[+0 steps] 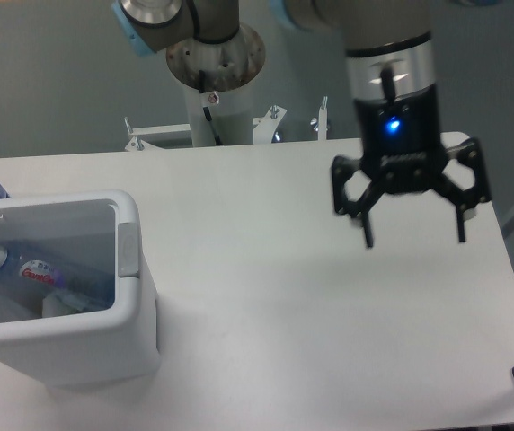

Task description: Place the trash in the trash can

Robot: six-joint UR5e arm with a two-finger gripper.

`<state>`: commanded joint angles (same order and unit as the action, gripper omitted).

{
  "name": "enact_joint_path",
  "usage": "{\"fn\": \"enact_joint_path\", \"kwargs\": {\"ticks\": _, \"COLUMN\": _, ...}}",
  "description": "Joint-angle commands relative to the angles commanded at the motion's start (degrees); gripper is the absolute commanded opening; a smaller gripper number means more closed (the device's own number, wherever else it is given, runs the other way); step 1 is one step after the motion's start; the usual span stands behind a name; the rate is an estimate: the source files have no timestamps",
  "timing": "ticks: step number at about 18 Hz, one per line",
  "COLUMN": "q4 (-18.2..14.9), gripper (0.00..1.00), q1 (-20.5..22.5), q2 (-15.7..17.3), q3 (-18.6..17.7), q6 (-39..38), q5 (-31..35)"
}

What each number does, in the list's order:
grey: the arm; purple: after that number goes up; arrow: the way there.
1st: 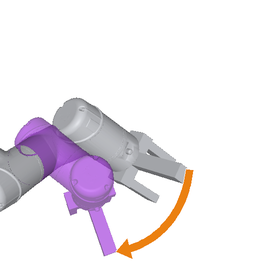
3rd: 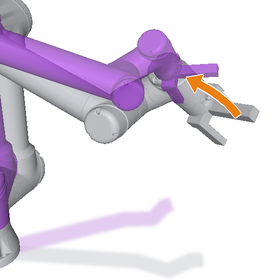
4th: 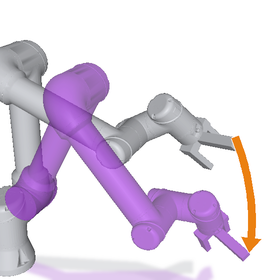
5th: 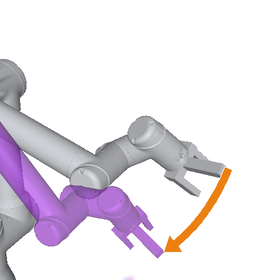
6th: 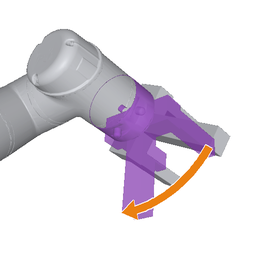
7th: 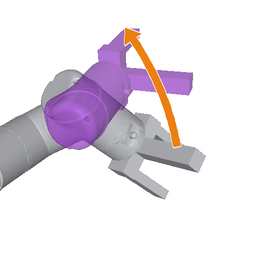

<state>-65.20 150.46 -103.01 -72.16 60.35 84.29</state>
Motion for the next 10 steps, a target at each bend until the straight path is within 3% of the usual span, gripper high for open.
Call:
{"fn": "enact_joint_path", "kwargs": {"ticks": 2, "q4": -2.6, "gripper": 1.00, "q1": 2.5, "q2": 0.7, "q3": -0.3, "q6": 6.9, "q5": 0.0}}
{"fn": "enact_joint_path", "kwargs": {"ticks": 4, "q4": -2.9, "gripper": 1.00, "q1": 3.8, "q2": 1.0, "q3": -0.8, "q6": 11.6, "q5": 0.1}}
{"fn": "enact_joint_path", "kwargs": {"ticks": 10, "q4": -2.4, "gripper": 1.00, "q1": 5.0, "q2": 1.0, "q3": -1.1, "q6": 13.1, "q5": 0.0}}
